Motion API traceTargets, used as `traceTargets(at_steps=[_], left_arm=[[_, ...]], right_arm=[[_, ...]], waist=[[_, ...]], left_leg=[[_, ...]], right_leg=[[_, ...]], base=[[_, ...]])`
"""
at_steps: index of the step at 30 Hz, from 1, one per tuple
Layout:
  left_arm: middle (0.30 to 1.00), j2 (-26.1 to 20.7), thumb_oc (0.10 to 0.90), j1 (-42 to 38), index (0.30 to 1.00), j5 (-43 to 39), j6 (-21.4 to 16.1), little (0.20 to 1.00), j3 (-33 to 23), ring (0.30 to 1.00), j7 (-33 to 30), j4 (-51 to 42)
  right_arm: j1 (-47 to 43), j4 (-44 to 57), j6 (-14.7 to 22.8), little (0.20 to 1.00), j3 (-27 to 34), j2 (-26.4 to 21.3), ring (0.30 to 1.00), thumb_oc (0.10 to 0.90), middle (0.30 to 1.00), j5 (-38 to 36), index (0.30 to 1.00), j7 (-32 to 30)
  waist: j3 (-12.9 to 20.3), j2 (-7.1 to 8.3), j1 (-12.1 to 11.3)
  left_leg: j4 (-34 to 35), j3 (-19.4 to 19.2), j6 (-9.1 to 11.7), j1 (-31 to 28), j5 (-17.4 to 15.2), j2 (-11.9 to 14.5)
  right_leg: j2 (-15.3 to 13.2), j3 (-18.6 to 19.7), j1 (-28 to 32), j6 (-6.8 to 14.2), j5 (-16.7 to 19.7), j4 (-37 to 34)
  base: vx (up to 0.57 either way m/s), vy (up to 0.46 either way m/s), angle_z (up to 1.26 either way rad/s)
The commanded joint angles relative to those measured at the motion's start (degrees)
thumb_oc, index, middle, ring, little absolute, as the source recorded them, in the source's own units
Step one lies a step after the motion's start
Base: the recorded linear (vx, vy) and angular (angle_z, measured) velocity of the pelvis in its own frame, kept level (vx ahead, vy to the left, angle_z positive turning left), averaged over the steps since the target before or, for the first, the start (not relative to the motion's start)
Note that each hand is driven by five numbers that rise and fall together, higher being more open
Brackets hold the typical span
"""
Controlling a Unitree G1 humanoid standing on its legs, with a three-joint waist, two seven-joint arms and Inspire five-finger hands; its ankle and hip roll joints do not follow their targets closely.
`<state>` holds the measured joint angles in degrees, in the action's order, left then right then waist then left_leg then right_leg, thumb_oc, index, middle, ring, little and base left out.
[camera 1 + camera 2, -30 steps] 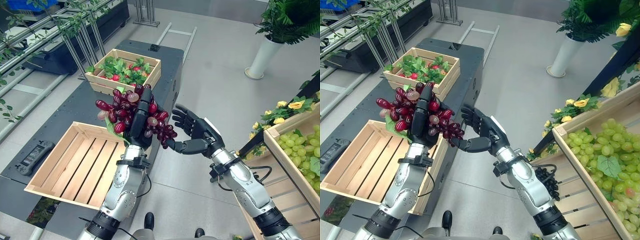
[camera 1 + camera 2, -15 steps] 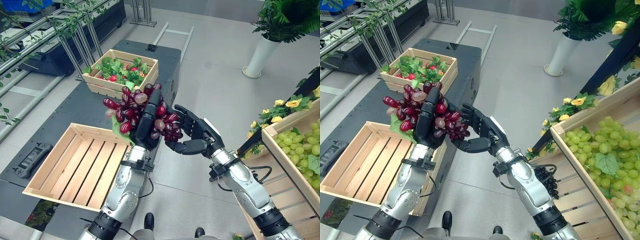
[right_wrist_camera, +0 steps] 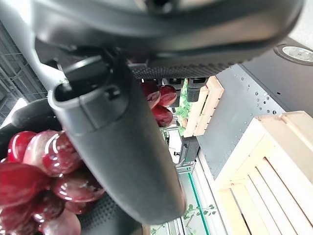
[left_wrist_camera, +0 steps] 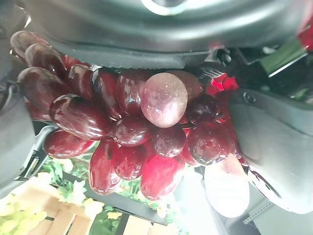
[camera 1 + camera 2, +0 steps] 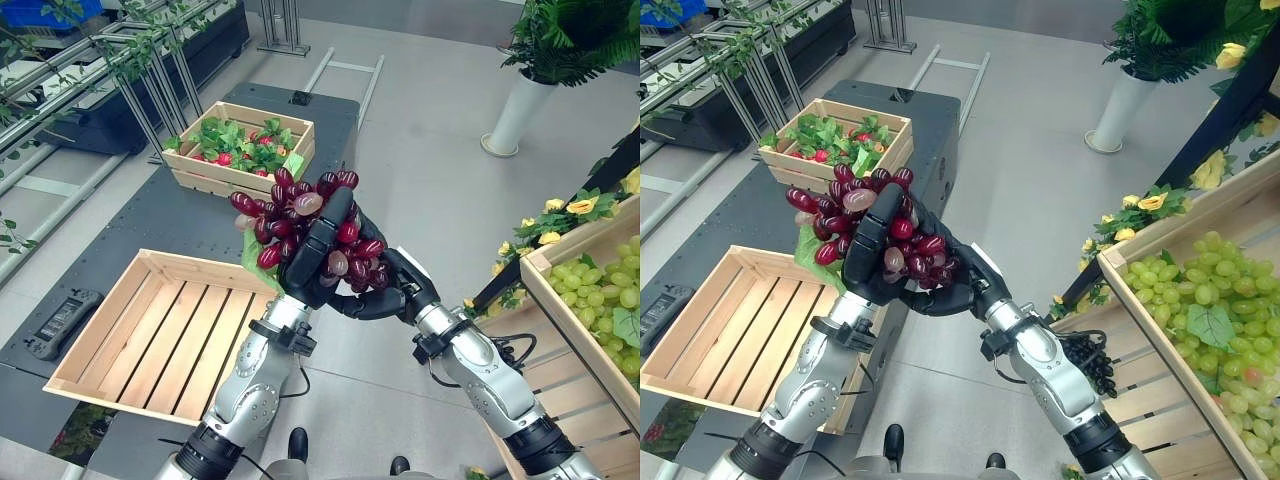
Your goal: Pick up the fruits from the basket on one side to the basket on the other side
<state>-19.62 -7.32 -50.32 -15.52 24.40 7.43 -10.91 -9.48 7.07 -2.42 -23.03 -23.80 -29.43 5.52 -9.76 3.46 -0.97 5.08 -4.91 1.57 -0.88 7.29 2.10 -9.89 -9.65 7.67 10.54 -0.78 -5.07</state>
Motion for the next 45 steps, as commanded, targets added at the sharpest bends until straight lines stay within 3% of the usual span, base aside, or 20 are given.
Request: traceTargets(at_steps=[1,10,23,39,45], left_arm=[[0.3,2.8,0.4,-8.04,0.3,0.9,-3.44,0.3,1.65,0.3,3.09,-2.42],[0.3,1.98,0.4,-7.58,0.3,6.31,-6.89,0.3,0.04,0.3,-1.34,-2.18],[0.3,-0.24,0.4,-7.4,0.3,14.56,-10.16,0.3,-6.39,0.3,-9.73,-2.89],[0.3,0.05,0.4,-7.93,0.3,14.11,-9.11,0.3,-2.89,0.3,-5.89,-1.9],[0.3,-0.44,0.4,-8.45,0.3,15.4,-10.4,0.3,-0.83,0.3,-3.93,-1.82]], right_arm=[[-3.64,2.19,4.31,0.9,0.6,1.54,0.9,0.8,0.9,0.07,0.9,-1.04],[-3.17,2.66,4.93,0.9,1.51,1.31,0.9,0.8,0.9,0.64,0.9,-2.2],[-0.66,7.08,3.92,0.9,6.31,-1.25,0.9,0.8,0.9,-0.85,0.9,-0.99],[-1.33,7.67,4.87,0.9,5.02,0.04,0.9,0.8,0.9,-1.77,0.9,-1.0],[-2.27,7.59,4.85,0.9,3.68,0.52,0.9,0.8,0.9,-3.69,0.9,0.0]], waist=[[8.43,-1.12,-0.48],[8.42,-1.11,-0.59],[8.3,-1.27,-0.24],[8.02,-1.11,-0.03],[8.07,-1.09,-0.01]], left_leg=[[-0.08,0.96,-0.51,-3.72,-8.34,-2.81],[-0.08,1.03,-0.46,-3.63,-8.32,-2.74],[-0.08,1.23,-0.23,-3.53,-8.26,-2.64],[-0.08,1.0,-0.14,-3.59,-8.33,-2.46],[-0.08,0.81,-0.22,-3.57,-8.38,-2.47]], right_leg=[[5.15,-0.54,-2.96,-3.58,3.85,0.07],[5.2,-0.69,-3.03,-3.64,3.85,0.07],[5.2,-0.75,-3.13,-3.63,3.86,0.07],[5.4,-0.61,-3.13,-3.69,3.66,0.07],[5.45,-0.56,-3.12,-3.69,3.6,0.07]], base=[[0.0,0.0,0.0],[0.0,0.0,0.0],[0.0,0.0,0.0],[0.0,0.0,0.0],[0.0,0.0,0.0]])
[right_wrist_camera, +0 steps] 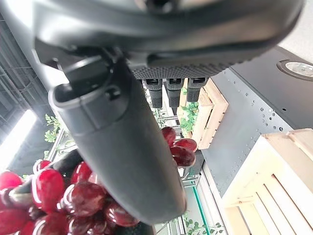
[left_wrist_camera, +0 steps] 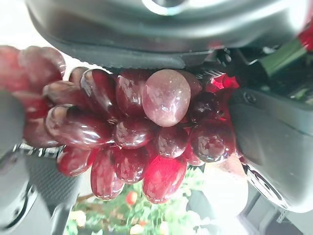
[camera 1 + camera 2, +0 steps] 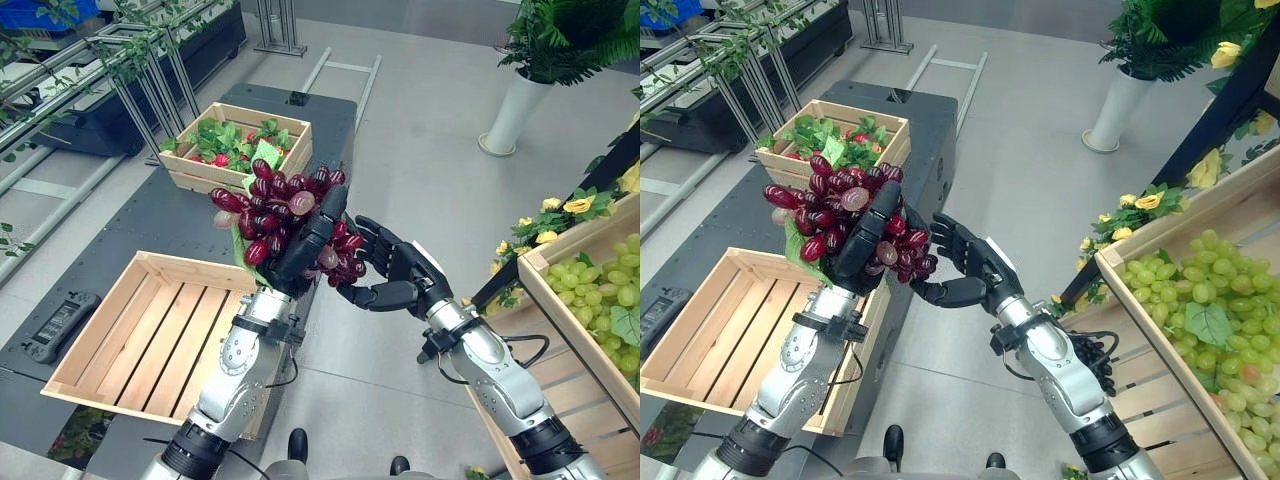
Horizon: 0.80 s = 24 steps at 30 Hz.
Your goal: Pick up the fruits from the basket on one side to the basket on the other side
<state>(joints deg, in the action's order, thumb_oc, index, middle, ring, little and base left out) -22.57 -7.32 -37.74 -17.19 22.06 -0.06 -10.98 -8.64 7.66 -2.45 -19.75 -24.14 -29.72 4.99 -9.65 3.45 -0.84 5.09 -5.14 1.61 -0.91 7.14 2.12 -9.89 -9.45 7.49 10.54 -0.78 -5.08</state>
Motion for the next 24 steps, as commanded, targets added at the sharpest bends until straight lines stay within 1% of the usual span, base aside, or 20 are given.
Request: traceTargets(at_steps=[1,8,12,18,24], left_arm=[[0.3,2.55,0.4,-8.66,0.3,3.29,-8.8,0.3,1.77,0.3,3.56,-1.73],[0.3,2.12,0.4,-9.02,0.3,4.96,-9.32,0.3,2.79,0.3,5.0,-1.46],[0.3,1.21,0.4,-9.13,0.3,9.79,-11.37,0.3,2.83,0.3,4.68,-1.21],[0.3,0.53,0.4,-9.64,0.3,10.54,-11.87,0.3,3.05,0.3,5.19,-0.56],[0.3,-0.41,0.4,-9.8,0.3,15.29,-12.38,0.3,3.7,0.3,2.63,-0.73]], right_arm=[[-3.22,6.99,4.78,0.9,0.19,0.99,0.9,0.8,0.9,-3.95,0.9,0.59],[-3.63,7.6,4.83,0.9,-0.61,1.73,0.9,0.8,0.9,-7.09,0.9,1.49],[-3.39,8.1,4.37,0.9,-0.72,1.75,0.9,0.8,0.9,-8.75,0.9,2.18],[-3.31,7.74,4.88,0.9,-1.23,2.09,0.9,0.8,0.9,-8.47,0.9,2.04],[-3.35,8.31,4.94,0.9,-1.16,2.17,0.9,0.8,0.9,-8.84,0.9,2.2]], waist=[[7.96,-1.09,-0.13],[8.06,-1.09,-0.06],[8.23,-1.13,0.04],[8.36,-1.19,0.08],[8.2,-1.28,0.22]], left_leg=[[-0.09,1.03,-0.26,-3.54,-8.25,-2.49],[-0.09,1.05,-0.17,-3.5,-8.32,-2.49],[-0.09,0.93,-0.16,-3.5,-8.37,-2.41],[-0.09,0.81,-0.17,-3.49,-8.31,-2.34],[-0.09,0.86,-0.23,-3.55,-8.33,-2.37]], right_leg=[[5.45,-0.76,-2.94,-3.69,3.59,0.08],[5.55,-0.65,-2.98,-3.69,3.5,0.08],[5.57,-0.55,-3.04,-3.67,3.43,0.08],[5.6,-0.46,-3.06,-3.66,3.43,0.08],[5.64,-0.33,-3.05,-3.62,3.45,0.08]], base=[[0.0,0.0,0.0],[0.0,0.0,0.0],[0.0,0.0,0.0],[0.0,0.0,-0.03],[0.0,0.0,0.0]])
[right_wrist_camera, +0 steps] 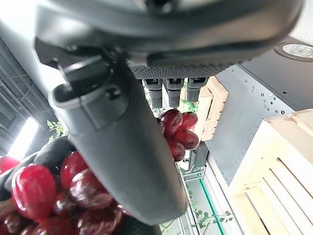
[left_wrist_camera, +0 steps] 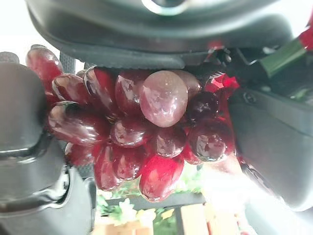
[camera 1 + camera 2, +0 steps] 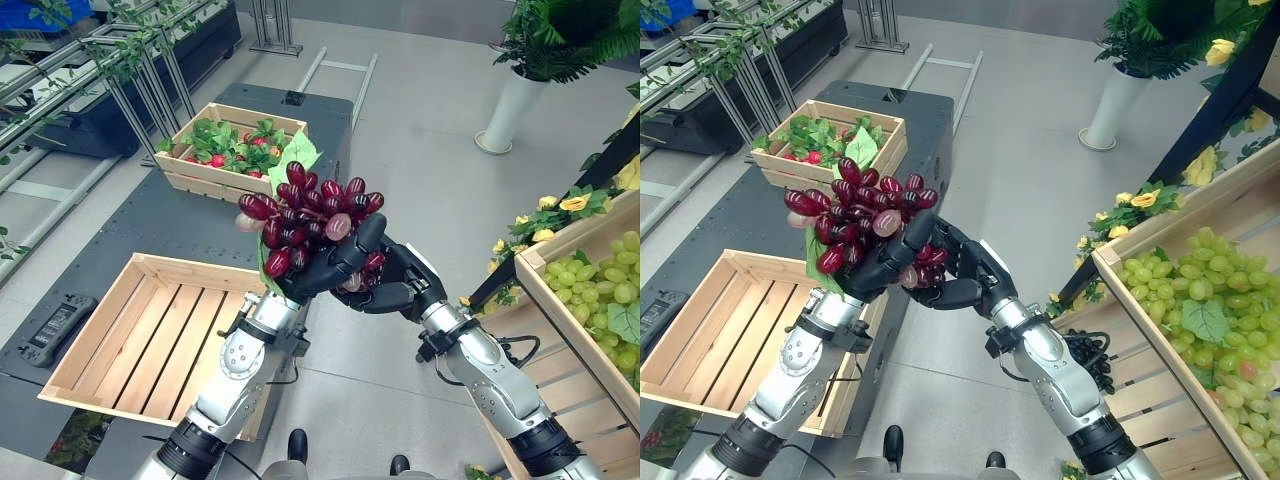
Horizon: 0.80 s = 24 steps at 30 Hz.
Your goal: Pick up the fruits from the basket on one side to the basket on the other side
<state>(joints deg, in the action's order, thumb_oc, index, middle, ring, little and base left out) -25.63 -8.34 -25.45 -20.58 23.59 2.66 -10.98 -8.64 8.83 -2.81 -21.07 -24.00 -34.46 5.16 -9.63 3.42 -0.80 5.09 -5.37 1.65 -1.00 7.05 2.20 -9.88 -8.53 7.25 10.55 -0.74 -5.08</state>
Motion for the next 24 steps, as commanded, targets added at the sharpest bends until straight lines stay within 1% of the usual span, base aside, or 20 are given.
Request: traceTargets(at_steps=[1,3,8,9,10,11,16,24], left_arm=[[0.3,2.59,0.4,-8.78,0.3,3.22,-9.07,0.3,2.15,0.3,-0.26,-0.69],[0.3,2.02,0.4,-8.77,0.3,5.36,-9.27,0.3,1.96,0.3,-1.86,-0.35],[0.3,1.71,0.4,-8.44,0.3,5.22,-9.55,0.3,1.39,0.3,-2.81,0.49],[0.3,1.78,0.4,-8.25,0.3,5.56,-9.44,0.3,1.28,0.3,-3.34,0.48],[0.3,1.84,0.4,-8.2,0.3,5.84,-9.48,0.3,1.23,0.3,-3.54,0.6],[0.3,1.8,0.4,-8.12,0.3,5.98,-9.6,0.3,1.34,0.3,-4.08,0.74],[0.3,1.92,0.4,-8.29,0.3,6.97,-8.96,0.3,1.47,0.3,-6.56,1.15],[0.3,2.08,0.4,-7.78,0.3,5.93,-8.45,0.3,1.29,0.3,-7.49,1.23]], right_arm=[[-3.36,7.16,5.26,0.9,0.16,2.01,0.9,0.8,0.9,-4.15,0.9,2.06],[-3.46,7.29,4.99,0.9,0.27,1.7,0.9,0.8,0.9,-4.72,0.9,2.24],[-3.25,7.01,5.33,0.9,0.24,1.69,0.9,0.8,0.9,-4.63,0.9,2.7],[-3.16,6.99,5.28,0.801,0.19,1.81,0.801,0.734,0.801,-4.37,0.801,3.15],[-3.16,6.96,5.28,0.575,0.13,1.92,0.575,0.584,0.575,-4.24,0.575,3.26],[-3.15,6.93,5.32,0.3,0.02,2.02,0.3,0.4,0.3,-4.03,0.3,3.42],[-3.79,6.91,5.01,0.3,-0.06,2.04,0.3,0.4,0.3,-4.17,0.3,2.76],[-3.67,7.16,5.5,0.3,0.38,2.01,0.3,0.4,0.3,-4.32,0.3,2.74]], waist=[[8.19,-1.25,0.17],[8.25,-1.28,0.18],[8.27,-1.2,0.08],[8.2,-1.21,0.05],[8.19,-1.21,0.05],[8.24,-1.21,-0.01],[8.14,-1.11,-0.09],[7.96,-1.02,-0.19]], left_leg=[[-0.09,1.09,-0.26,-3.45,-8.22,-2.43],[-0.09,1.09,-0.22,-3.44,-8.26,-2.42],[-0.09,1.13,-0.19,-3.47,-8.27,-2.4],[-0.09,1.17,-0.2,-3.48,-8.27,-2.4],[-0.09,1.19,-0.22,-3.46,-8.28,-2.4],[-0.09,1.2,-0.2,-3.45,-8.26,-2.4],[-0.09,1.21,-0.2,-3.41,-8.24,-2.38],[-0.09,1.23,-0.13,-3.48,-8.22,-2.32]], right_leg=[[5.63,-1.25,-2.81,-3.62,3.41,0.08],[5.62,-1.25,-2.82,-3.6,3.37,0.08],[5.6,-1.31,-2.75,-3.63,3.32,0.08],[5.61,-1.33,-2.75,-3.64,3.32,0.08],[5.6,-1.33,-2.77,-3.65,3.33,0.08],[5.61,-1.36,-2.72,-3.64,3.31,0.08],[5.61,-1.42,-2.77,-3.67,3.28,0.08],[5.57,-1.61,-2.64,-3.64,3.26,0.08]], base=[[0.0,0.0,0.0],[0.0,0.0,0.0],[0.0,0.0,0.0],[0.0,0.0,0.0],[0.0,0.0,0.0],[0.0,0.0,0.0],[0.0,0.0,0.0],[0.0,0.0,0.0]])
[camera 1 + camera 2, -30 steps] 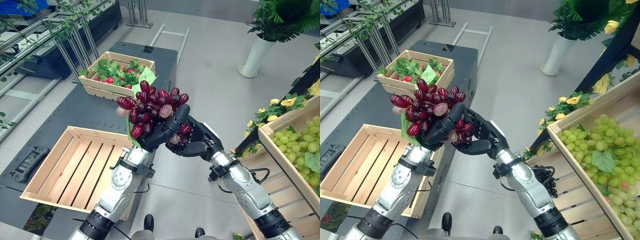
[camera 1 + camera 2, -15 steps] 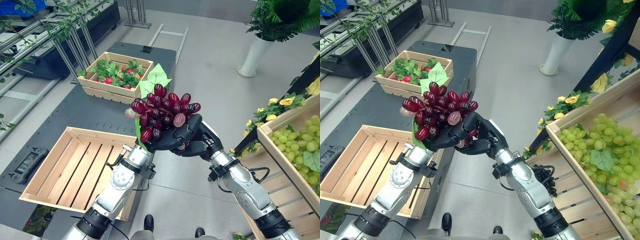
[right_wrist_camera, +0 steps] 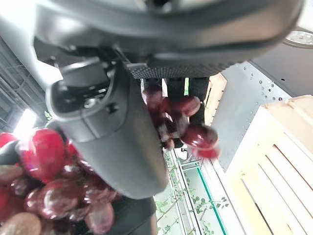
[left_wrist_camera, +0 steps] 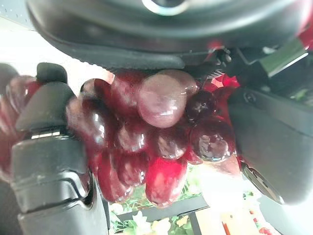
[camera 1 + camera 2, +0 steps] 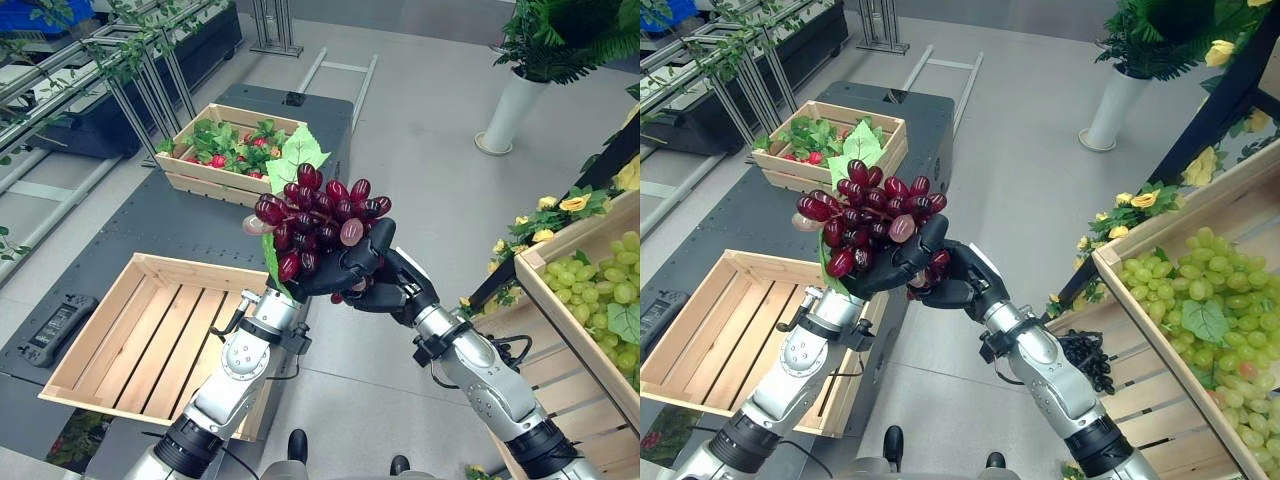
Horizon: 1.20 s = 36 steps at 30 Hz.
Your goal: Pick up the fruits from the basket on one side to the basket on the other side
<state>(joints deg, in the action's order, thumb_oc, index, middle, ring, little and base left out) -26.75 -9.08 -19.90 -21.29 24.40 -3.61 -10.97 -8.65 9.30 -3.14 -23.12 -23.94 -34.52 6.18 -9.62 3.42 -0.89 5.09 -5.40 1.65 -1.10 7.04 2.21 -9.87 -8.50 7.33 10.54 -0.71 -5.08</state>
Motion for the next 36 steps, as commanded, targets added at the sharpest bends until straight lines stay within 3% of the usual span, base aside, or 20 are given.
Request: traceTargets(at_steps=[1,17,19,23,24,25,36], left_arm=[[0.3,3.3,0.4,-6.98,0.3,0.03,-7.39,0.3,0.35,0.3,-1.61,1.38],[0.302,4.77,0.402,-5.84,0.302,-4.83,-6.14,0.302,-1.34,0.302,-5.18,1.26],[0.418,4.98,0.478,-5.54,0.418,-6.83,-4.98,0.418,-2.42,0.418,-5.61,0.9],[0.575,5.74,0.584,-4.89,0.575,-10.93,-3.35,0.575,-3.77,0.575,-6.55,0.99],[0.825,5.95,0.75,-4.44,0.825,-11.99,-3.02,0.825,-4.32,0.825,-6.42,0.91],[0.9,6.04,0.8,-4.31,0.9,-12.43,-3.16,0.9,-4.42,0.9,-6.49,0.98],[0.9,6.78,0.8,-3.68,0.9,-12.01,-2.83,0.9,-7.1,0.9,-6.56,0.65]], right_arm=[[-3.65,6.42,6.11,0.3,2.48,2.09,0.3,0.4,0.3,-3.98,0.3,1.68],[-4.12,5.97,7.42,0.3,3.5,2.79,0.3,0.4,0.3,-4.52,0.3,0.39],[-3.93,5.98,7.94,0.3,4.07,2.77,0.3,0.4,0.3,-4.66,0.3,-0.1],[-4.05,6.11,9.09,0.3,5.04,3.2,0.3,0.4,0.3,-4.58,0.3,-0.82],[-3.93,6.16,9.47,0.3,5.33,3.38,0.3,0.4,0.3,-4.42,0.3,-0.97],[-3.92,6.18,9.57,0.3,5.39,3.46,0.3,0.4,0.3,-4.37,0.3,-1.04],[-3.48,6.36,15.8,0.3,7.71,5.5,0.3,0.4,0.3,-3.84,0.3,-6.03]], waist=[[7.96,-1.03,-0.13],[7.49,-0.92,-0.36],[7.46,-0.92,-0.47],[7.44,-1.06,-0.59],[7.47,-1.08,-0.63],[7.46,-1.1,-0.64],[7.59,-1.59,-0.48]], left_leg=[[-0.09,1.33,-0.16,-3.35,-8.23,-2.36],[-0.09,1.56,-0.05,-3.31,-8.16,-2.19],[-0.09,1.6,-0.02,-3.28,-8.14,-2.17],[-0.09,1.77,0.02,-3.31,-8.11,-2.2],[-0.09,1.82,0.0,-3.26,-8.1,-2.2],[-0.09,1.84,-0.01,-3.27,-8.1,-2.21],[-0.09,1.62,0.0,-3.35,-8.1,-1.91]], right_leg=[[5.58,-1.62,-2.75,-3.65,3.26,0.08],[5.68,-1.8,-2.76,-3.8,3.27,0.08],[5.64,-1.89,-2.72,-3.81,3.27,0.08],[5.61,-2.05,-2.69,-3.91,3.3,0.08],[5.63,-2.05,-2.7,-3.94,3.3,0.08],[5.64,-2.03,-2.7,-3.97,3.29,0.08],[5.82,-1.41,-2.84,-4.38,3.1,0.08]], base=[[0.0,0.0,0.0],[0.0,0.0,0.0],[0.0,0.0,0.0],[0.0,0.0,0.0],[0.0,0.0,0.0],[0.0,0.0,0.0],[0.0,0.0,0.0]])
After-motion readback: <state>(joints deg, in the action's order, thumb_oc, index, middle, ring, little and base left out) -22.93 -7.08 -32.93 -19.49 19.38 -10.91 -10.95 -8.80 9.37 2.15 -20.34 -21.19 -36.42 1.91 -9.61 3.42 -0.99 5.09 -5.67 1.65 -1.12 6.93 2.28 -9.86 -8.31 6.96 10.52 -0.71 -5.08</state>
